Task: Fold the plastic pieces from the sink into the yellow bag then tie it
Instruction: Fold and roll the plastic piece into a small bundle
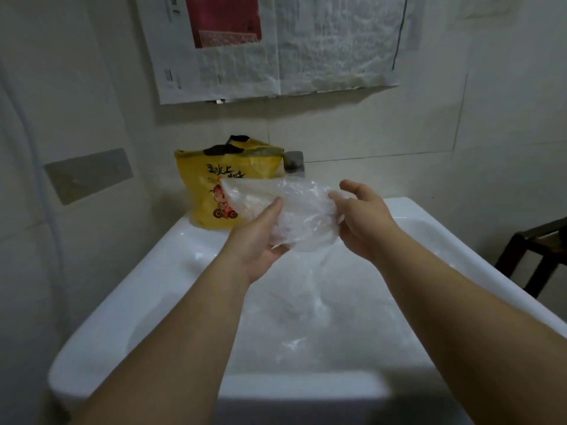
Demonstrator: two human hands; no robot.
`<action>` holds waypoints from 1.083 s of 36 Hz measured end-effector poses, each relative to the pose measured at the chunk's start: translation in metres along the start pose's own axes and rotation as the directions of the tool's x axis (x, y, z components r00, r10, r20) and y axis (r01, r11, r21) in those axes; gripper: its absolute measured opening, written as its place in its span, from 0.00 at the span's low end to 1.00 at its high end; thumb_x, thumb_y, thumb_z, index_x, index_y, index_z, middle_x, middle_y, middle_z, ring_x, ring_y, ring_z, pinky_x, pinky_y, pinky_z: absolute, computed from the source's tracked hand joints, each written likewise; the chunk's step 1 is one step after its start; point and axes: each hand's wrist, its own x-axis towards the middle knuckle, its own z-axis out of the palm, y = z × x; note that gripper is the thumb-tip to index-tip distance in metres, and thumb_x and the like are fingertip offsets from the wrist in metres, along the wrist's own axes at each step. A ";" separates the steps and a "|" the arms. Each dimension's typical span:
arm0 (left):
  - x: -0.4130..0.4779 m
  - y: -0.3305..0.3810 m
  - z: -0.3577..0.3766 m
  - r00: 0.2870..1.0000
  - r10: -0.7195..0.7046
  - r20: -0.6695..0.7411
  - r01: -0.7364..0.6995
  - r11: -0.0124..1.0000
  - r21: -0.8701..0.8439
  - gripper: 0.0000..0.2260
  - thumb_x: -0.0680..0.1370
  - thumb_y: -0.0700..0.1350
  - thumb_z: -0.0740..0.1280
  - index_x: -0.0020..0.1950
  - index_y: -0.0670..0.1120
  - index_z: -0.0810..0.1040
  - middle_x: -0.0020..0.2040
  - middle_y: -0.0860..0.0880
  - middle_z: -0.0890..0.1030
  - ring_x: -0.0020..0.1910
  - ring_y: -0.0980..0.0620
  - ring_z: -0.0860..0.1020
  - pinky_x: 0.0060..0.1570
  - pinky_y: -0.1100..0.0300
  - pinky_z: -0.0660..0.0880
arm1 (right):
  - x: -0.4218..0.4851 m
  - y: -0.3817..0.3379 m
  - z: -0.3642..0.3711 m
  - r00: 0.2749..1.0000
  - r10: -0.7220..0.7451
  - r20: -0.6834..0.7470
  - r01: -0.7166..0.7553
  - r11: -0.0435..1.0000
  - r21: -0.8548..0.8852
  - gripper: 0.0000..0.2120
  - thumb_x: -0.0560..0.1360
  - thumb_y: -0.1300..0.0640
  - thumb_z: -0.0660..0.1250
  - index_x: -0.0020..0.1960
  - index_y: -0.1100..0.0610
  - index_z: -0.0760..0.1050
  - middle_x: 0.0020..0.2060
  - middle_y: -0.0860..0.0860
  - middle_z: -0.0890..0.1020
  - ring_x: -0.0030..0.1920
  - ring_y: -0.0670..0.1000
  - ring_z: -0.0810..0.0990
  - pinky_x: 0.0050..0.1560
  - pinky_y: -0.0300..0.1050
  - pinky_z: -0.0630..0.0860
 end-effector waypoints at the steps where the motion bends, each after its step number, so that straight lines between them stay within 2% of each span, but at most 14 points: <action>1: 0.006 -0.004 0.000 0.999 0.039 -0.011 -0.039 0.999 -0.027 0.12 0.78 0.44 0.68 0.61 0.45 0.77 0.51 0.47 0.84 0.47 0.49 0.83 0.46 0.54 0.80 | 0.005 0.004 0.002 1.000 0.004 -0.002 -0.004 1.000 0.007 0.24 0.78 0.65 0.63 0.72 0.56 0.62 0.59 0.57 0.72 0.55 0.58 0.77 0.55 0.51 0.78; 4: 0.022 -0.011 0.000 0.992 0.101 -0.072 -0.106 0.992 -0.071 0.09 0.78 0.40 0.68 0.58 0.43 0.78 0.49 0.45 0.84 0.45 0.48 0.83 0.48 0.53 0.81 | 0.016 0.015 0.005 0.994 -0.064 -0.091 0.051 0.989 -0.142 0.22 0.78 0.57 0.66 0.69 0.54 0.63 0.58 0.53 0.71 0.54 0.54 0.76 0.57 0.51 0.77; 7: 0.032 -0.018 -0.005 0.984 0.114 -0.138 -0.121 0.992 -0.044 0.06 0.78 0.42 0.69 0.54 0.46 0.78 0.45 0.48 0.83 0.42 0.51 0.81 0.45 0.56 0.79 | 0.019 0.029 0.004 0.945 -0.247 -0.216 0.189 0.948 -0.257 0.08 0.79 0.50 0.63 0.51 0.55 0.69 0.45 0.50 0.74 0.45 0.49 0.74 0.51 0.47 0.75; 10: 0.037 -0.033 -0.013 0.980 0.099 -0.170 -0.106 0.994 -0.029 0.01 0.78 0.43 0.68 0.49 0.48 0.77 0.41 0.49 0.80 0.39 0.52 0.77 0.43 0.58 0.74 | 0.018 0.047 -0.001 0.905 -0.349 -0.245 0.273 0.915 -0.296 0.15 0.80 0.48 0.60 0.39 0.56 0.66 0.34 0.50 0.70 0.36 0.47 0.69 0.42 0.43 0.70; 15: 0.046 -0.039 -0.017 0.979 0.108 -0.171 -0.113 0.993 -0.021 0.02 0.78 0.42 0.68 0.47 0.48 0.78 0.41 0.49 0.80 0.40 0.52 0.78 0.43 0.57 0.75 | 0.022 0.054 0.001 0.859 -0.441 -0.260 0.314 0.855 -0.412 0.06 0.80 0.51 0.59 0.50 0.54 0.67 0.51 0.51 0.74 0.47 0.48 0.73 0.46 0.39 0.67; 20: 0.053 -0.038 -0.022 0.974 0.104 -0.203 -0.099 0.995 0.034 0.01 0.78 0.43 0.68 0.49 0.48 0.78 0.42 0.50 0.81 0.39 0.53 0.79 0.35 0.60 0.75 | 0.019 0.053 -0.004 0.805 -0.539 -0.247 0.356 0.772 -0.527 0.06 0.80 0.56 0.58 0.45 0.53 0.64 0.36 0.46 0.70 0.34 0.43 0.69 0.32 0.32 0.65; 23: 0.056 -0.041 -0.021 0.977 0.060 -0.204 -0.058 0.998 0.018 0.01 0.79 0.43 0.66 0.50 0.47 0.77 0.46 0.48 0.81 0.44 0.50 0.79 0.39 0.56 0.77 | 0.019 0.056 -0.002 0.802 -0.566 -0.190 0.383 0.731 -0.564 0.06 0.80 0.54 0.59 0.45 0.54 0.65 0.36 0.46 0.70 0.33 0.44 0.68 0.33 0.34 0.66; 26: 0.056 -0.039 -0.017 0.983 0.061 -0.174 -0.065 0.998 -0.019 0.04 0.81 0.42 0.64 0.47 0.48 0.76 0.44 0.48 0.81 0.44 0.49 0.80 0.45 0.52 0.79 | 0.021 0.058 -0.001 0.822 -0.525 -0.220 0.348 0.769 -0.536 0.07 0.80 0.57 0.58 0.43 0.53 0.64 0.34 0.47 0.69 0.33 0.44 0.67 0.32 0.34 0.66; 29: 0.060 -0.039 -0.021 0.978 0.066 -0.199 -0.066 0.998 0.010 0.05 0.80 0.41 0.64 0.46 0.47 0.76 0.43 0.47 0.81 0.41 0.49 0.80 0.38 0.56 0.78 | 0.022 0.058 -0.002 0.788 -0.568 -0.236 0.346 0.726 -0.594 0.11 0.77 0.63 0.57 0.39 0.51 0.61 0.33 0.47 0.67 0.32 0.45 0.65 0.33 0.40 0.65; 31: 0.062 -0.041 -0.027 0.969 0.079 -0.234 -0.062 0.995 0.078 0.03 0.79 0.42 0.65 0.45 0.46 0.75 0.43 0.47 0.79 0.40 0.49 0.79 0.37 0.58 0.77 | 0.022 0.057 -0.002 0.755 -0.623 -0.203 0.387 0.674 -0.629 0.14 0.74 0.65 0.58 0.37 0.49 0.61 0.34 0.47 0.67 0.33 0.44 0.65 0.34 0.38 0.65; 33: 0.061 -0.041 -0.027 0.969 0.093 -0.231 -0.065 0.990 0.126 0.03 0.79 0.42 0.65 0.46 0.45 0.75 0.40 0.47 0.78 0.37 0.50 0.78 0.34 0.60 0.75 | 0.020 0.057 0.001 0.782 -0.611 -0.119 0.409 0.648 -0.642 0.10 0.75 0.63 0.60 0.39 0.50 0.66 0.38 0.47 0.71 0.37 0.43 0.69 0.38 0.35 0.67; 35: 0.058 -0.040 -0.023 0.979 0.109 -0.171 -0.083 0.984 0.155 0.04 0.80 0.41 0.63 0.45 0.46 0.75 0.38 0.48 0.77 0.35 0.51 0.76 0.33 0.62 0.74 | 0.020 0.060 0.004 0.874 -0.485 0.003 0.368 0.659 -0.656 0.04 0.76 0.59 0.63 0.50 0.52 0.73 0.48 0.50 0.76 0.45 0.46 0.76 0.49 0.40 0.75; 37: 0.054 -0.039 -0.017 0.991 0.102 -0.090 -0.085 0.980 0.179 0.04 0.80 0.40 0.62 0.48 0.46 0.76 0.42 0.46 0.79 0.39 0.49 0.78 0.37 0.60 0.75 | 0.020 0.066 0.006 0.930 -0.348 0.120 0.317 0.591 -0.741 0.16 0.76 0.56 0.64 0.63 0.54 0.74 0.58 0.52 0.77 0.56 0.52 0.77 0.58 0.46 0.75; 39: 0.051 -0.040 -0.015 0.995 0.085 -0.049 -0.074 0.976 0.206 0.04 0.80 0.42 0.63 0.51 0.46 0.77 0.46 0.45 0.82 0.44 0.48 0.80 0.41 0.58 0.77 | 0.019 0.071 0.007 0.932 -0.307 0.190 0.324 0.474 -0.819 0.22 0.77 0.55 0.64 0.70 0.55 0.69 0.64 0.53 0.75 0.62 0.53 0.74 0.61 0.44 0.70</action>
